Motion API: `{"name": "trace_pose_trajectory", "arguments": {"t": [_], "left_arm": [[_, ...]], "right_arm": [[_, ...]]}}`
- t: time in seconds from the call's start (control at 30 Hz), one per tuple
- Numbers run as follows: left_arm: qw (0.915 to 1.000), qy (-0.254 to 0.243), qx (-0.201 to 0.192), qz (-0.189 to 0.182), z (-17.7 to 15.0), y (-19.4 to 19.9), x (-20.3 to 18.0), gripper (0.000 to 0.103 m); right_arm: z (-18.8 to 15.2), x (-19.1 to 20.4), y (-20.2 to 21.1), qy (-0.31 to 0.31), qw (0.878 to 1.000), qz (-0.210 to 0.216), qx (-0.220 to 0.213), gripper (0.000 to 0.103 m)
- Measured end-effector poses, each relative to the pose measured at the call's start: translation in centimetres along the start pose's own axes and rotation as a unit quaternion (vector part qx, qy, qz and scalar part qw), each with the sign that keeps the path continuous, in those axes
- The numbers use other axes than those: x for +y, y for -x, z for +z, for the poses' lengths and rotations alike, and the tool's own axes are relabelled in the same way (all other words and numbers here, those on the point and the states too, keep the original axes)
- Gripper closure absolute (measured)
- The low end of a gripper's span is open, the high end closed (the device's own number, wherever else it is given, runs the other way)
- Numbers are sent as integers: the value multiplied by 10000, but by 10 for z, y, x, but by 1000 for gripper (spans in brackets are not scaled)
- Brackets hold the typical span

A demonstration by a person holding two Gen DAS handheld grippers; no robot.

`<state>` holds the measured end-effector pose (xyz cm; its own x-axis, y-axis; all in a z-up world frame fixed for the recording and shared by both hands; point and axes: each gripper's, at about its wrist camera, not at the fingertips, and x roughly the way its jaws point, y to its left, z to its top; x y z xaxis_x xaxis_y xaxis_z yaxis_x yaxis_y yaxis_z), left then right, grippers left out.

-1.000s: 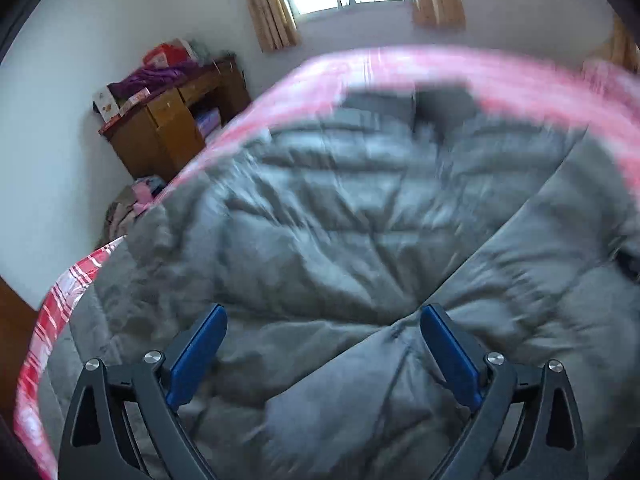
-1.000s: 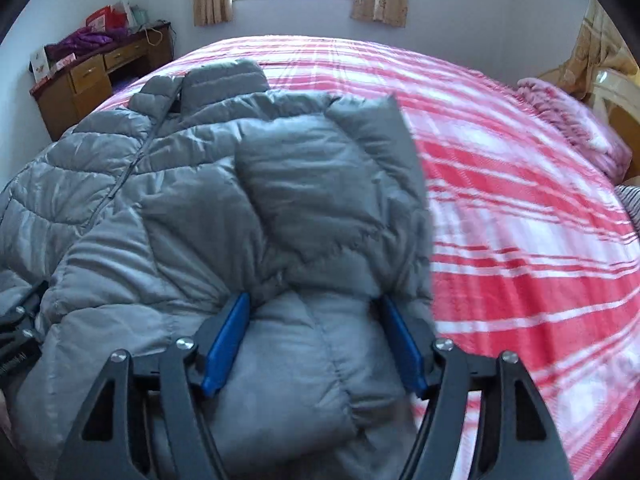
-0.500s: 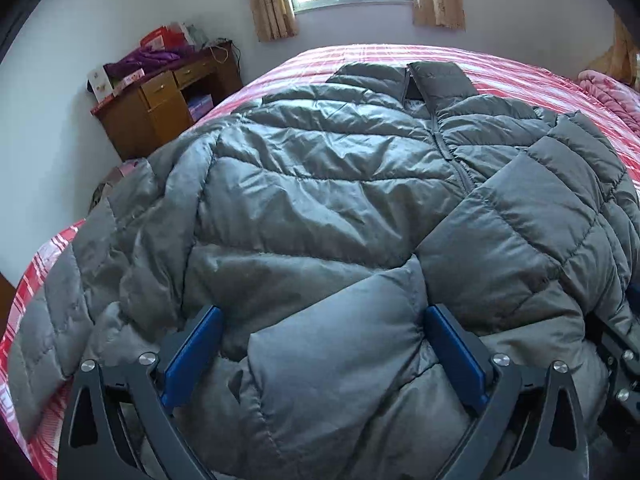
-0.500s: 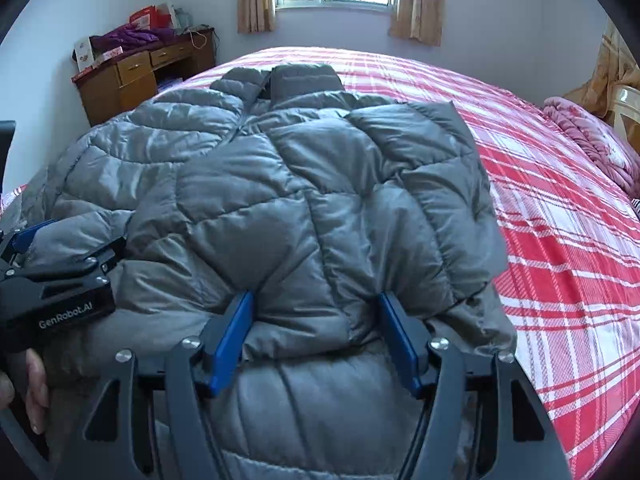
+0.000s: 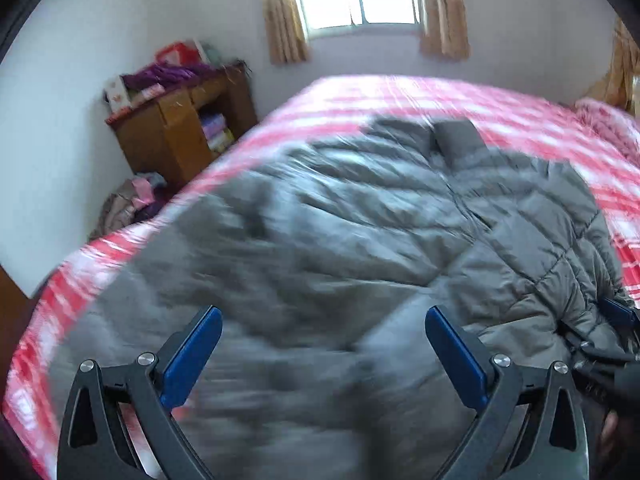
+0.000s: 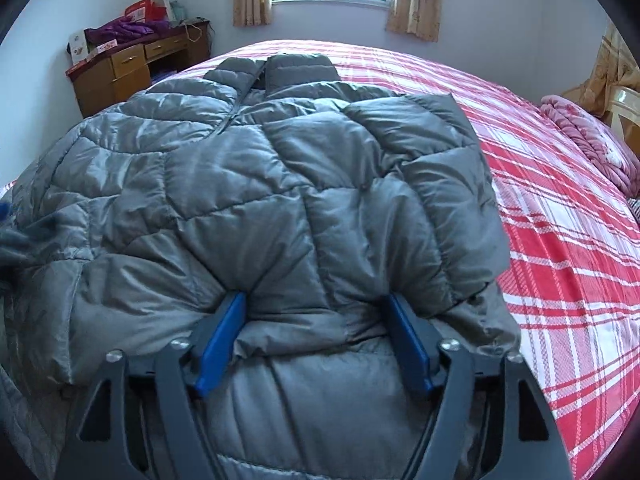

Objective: Fold large clothes

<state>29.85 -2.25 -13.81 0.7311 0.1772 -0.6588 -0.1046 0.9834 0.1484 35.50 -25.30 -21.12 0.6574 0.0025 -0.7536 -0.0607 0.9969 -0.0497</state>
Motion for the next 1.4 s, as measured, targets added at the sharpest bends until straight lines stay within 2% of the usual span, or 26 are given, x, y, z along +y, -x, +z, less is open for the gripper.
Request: {"name": "trace_pose_trajectory", "arguments": {"t": [0.1, 0.2, 0.3, 0.4, 0.47, 0.5, 0.53, 0.57, 0.63, 0.67, 0.7, 0.77, 0.87, 1.07, 1.17, 1.27, 1.4], "left_arm": [[9983, 99, -55, 579, -10, 17, 71, 1], [9907, 425, 332, 1252, -30, 11, 153, 1], [9803, 983, 705, 1561, -57, 6, 224, 1], [9719, 1652, 1117, 1249, -82, -6, 267, 1], [9659, 2044, 1329, 876, -95, -16, 279, 1], [9642, 2189, 1369, 599, -100, -22, 279, 2], [9632, 2253, 1386, 477, -102, -26, 278, 12], [9624, 2316, 1386, 307, -103, -31, 276, 36], [9626, 2374, 1307, -3, -99, -32, 272, 62], [9642, 2326, 1272, 47, -95, -29, 269, 77], [9669, 2236, 1226, 124, -88, -25, 268, 84], [9689, 2208, 1036, 422, -72, -13, 277, 88], [9722, 2102, 623, 819, -44, 6, 287, 89], [9814, 1569, 287, 1072, -7, 25, 262, 90], [9852, 1420, -22, 961, 12, 44, 249, 90], [9914, 899, -562, 766, 34, 73, 194, 90], [9958, 296, -826, 249, 56, 91, 122, 90]], "right_arm": [[-4, -8, 17, -187, 9998, 17, -35, 18], [-17, -7, 48, -261, 9992, 154, -269, 16], [-31, 6, 70, 60, 9986, 154, -493, 12], [-46, 22, 84, 338, 9971, 178, -658, 12], [-49, 28, 87, 399, 9964, 210, -720, 12], [-52, 33, 88, 416, 9961, 261, -727, 12], [-52, 35, 88, 427, 9961, 301, -711, 12], [-53, 37, 89, 447, 9959, 334, -706, 12], [-55, 39, 92, 487, 9955, 315, -752, 12], [-56, 38, 94, 493, 9953, 288, -777, 12], [-56, 35, 96, 479, 9952, 261, -813, 12], [-58, 29, 99, 418, 9951, 219, -868, 12], [-59, 12, 106, 189, 9948, 118, -995, 12], [-56, -28, 113, -624, 9908, 57, -1198, 12], [-56, -38, 116, -782, 9889, 71, -1258, 12], [-58, -44, 116, -808, 9883, 19, -1291, 12], [-62, -52, 115, -871, 9884, 19, -1240, 12]]}}
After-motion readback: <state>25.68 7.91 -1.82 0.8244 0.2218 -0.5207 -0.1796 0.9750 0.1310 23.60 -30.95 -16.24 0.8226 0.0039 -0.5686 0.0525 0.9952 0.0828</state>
